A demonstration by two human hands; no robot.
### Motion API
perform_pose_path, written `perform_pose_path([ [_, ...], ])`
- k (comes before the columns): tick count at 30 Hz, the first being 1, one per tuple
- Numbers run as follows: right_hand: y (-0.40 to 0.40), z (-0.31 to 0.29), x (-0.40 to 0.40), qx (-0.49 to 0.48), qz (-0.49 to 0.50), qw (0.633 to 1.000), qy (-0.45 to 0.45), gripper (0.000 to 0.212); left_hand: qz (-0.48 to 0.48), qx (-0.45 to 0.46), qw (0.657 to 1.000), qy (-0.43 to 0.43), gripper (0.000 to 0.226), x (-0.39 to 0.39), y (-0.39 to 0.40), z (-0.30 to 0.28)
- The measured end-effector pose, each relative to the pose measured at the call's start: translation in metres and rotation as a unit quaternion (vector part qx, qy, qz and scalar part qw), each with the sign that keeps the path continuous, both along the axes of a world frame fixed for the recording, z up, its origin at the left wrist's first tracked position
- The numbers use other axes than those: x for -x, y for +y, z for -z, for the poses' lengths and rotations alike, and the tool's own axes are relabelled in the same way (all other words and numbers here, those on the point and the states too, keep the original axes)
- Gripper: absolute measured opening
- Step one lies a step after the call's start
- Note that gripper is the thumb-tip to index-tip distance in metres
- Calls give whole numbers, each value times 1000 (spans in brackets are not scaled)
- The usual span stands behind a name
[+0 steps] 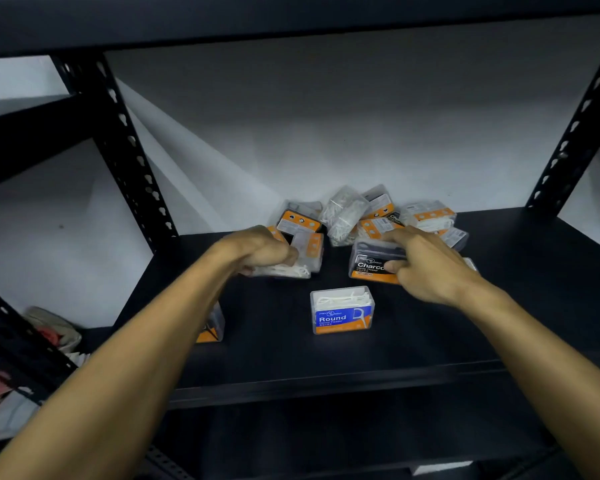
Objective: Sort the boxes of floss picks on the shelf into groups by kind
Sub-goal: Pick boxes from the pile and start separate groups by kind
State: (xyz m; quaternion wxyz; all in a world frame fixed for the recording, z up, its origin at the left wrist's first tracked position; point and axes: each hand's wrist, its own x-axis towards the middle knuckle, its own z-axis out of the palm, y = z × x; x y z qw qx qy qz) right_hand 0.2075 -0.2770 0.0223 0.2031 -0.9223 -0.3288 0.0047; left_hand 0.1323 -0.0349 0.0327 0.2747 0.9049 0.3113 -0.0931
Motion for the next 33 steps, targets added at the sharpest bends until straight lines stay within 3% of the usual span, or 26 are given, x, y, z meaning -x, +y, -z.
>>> perform_pose_path([
  [4, 3, -2, 0, -1, 1, 1000, 2, 37, -21, 66, 996, -47, 25, 14, 11, -12],
  [7, 6, -4, 1, -11, 1, 1000, 2, 38, -68, 190, 970, -135, 27, 21, 14, -11],
  [12, 11, -9, 2, -38, -8, 999, -1, 38, -106, 411, 868, -256, 34, 35, 3, -8],
  [19, 10, -12, -2, -74, -31, 997, 4, 33, -59, 602, 737, -300, 45, 49, -6, -2],
  [21, 10, -12, -2, -70, -30, 997, 5, 29, -28, 597, 738, -314, 45, 54, -10, 0],
  [29, 12, -11, 0, -109, -38, 993, 25, 38, -88, 389, 833, -384, 21, 68, -9, -6],
  [33, 17, -11, 6, -145, -41, 987, 62, 46, -123, 317, 839, -425, 10, 78, 6, -9],
])
